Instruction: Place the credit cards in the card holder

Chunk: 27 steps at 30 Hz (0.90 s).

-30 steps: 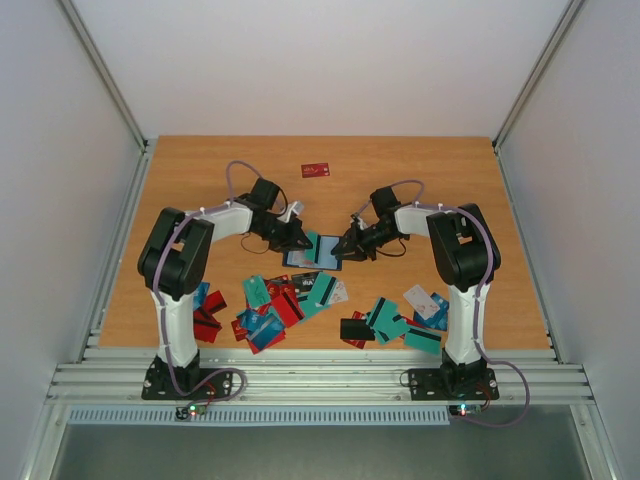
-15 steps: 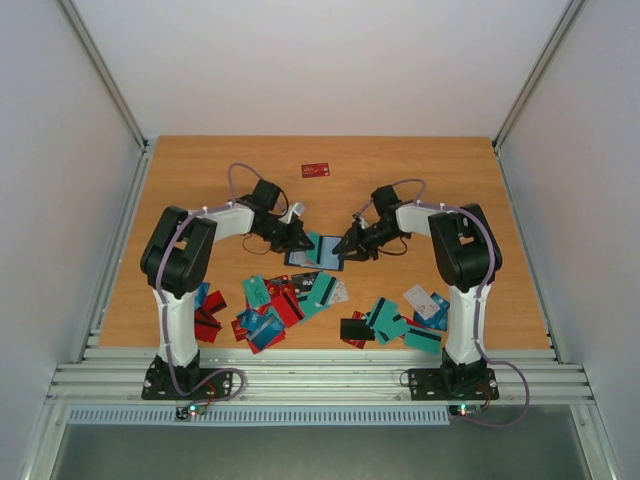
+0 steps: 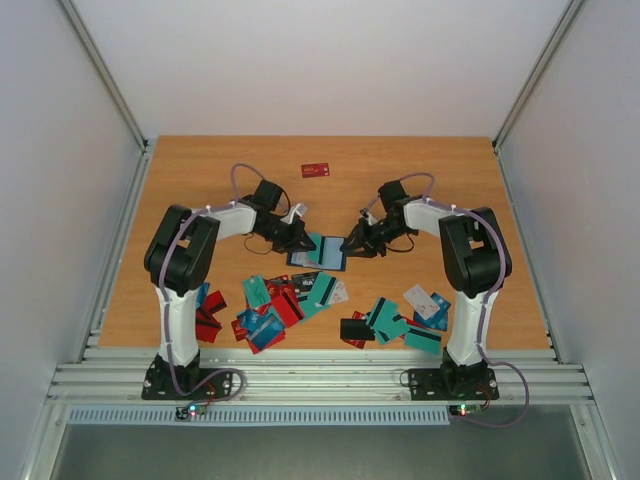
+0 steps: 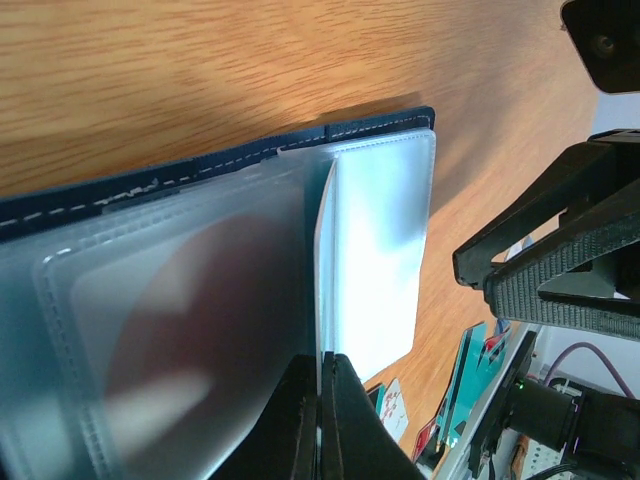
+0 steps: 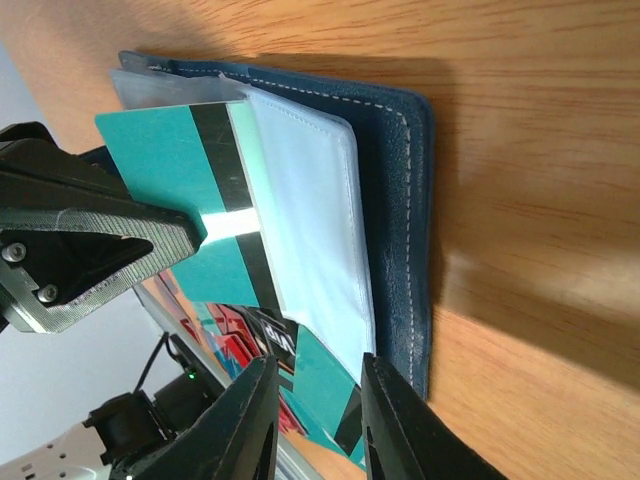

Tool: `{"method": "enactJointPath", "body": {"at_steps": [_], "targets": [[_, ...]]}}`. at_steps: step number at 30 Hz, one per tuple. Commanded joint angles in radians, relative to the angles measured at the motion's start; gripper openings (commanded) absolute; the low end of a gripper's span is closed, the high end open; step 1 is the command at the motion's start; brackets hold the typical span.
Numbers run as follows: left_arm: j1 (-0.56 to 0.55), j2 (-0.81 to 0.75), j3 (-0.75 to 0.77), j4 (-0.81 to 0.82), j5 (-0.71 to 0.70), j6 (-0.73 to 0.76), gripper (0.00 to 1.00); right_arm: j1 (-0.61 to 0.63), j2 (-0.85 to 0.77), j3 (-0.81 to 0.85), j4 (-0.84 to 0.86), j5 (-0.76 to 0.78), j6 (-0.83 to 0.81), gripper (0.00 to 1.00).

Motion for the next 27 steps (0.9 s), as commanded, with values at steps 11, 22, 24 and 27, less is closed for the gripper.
{"method": "enactJointPath", "body": {"at_steps": [11, 22, 24, 27], "targets": [[-0.011, 0.041, 0.032, -0.065, -0.027, 0.056, 0.00, -0.004, 0.065, 0.031, -0.008, 0.052, -0.023, 0.12], [-0.013, 0.054, 0.052, -0.104, -0.025, 0.080, 0.00, -0.004, 0.071, 0.030, -0.055, 0.107, -0.099, 0.10], [-0.013, 0.056, 0.054, -0.103, -0.025, 0.080, 0.00, -0.004, 0.072, 0.029, -0.062, 0.116, -0.107, 0.10], [-0.016, 0.059, 0.056, -0.103, -0.023, 0.078, 0.00, -0.002, 0.081, 0.034, -0.066, 0.113, -0.110, 0.10]]}}
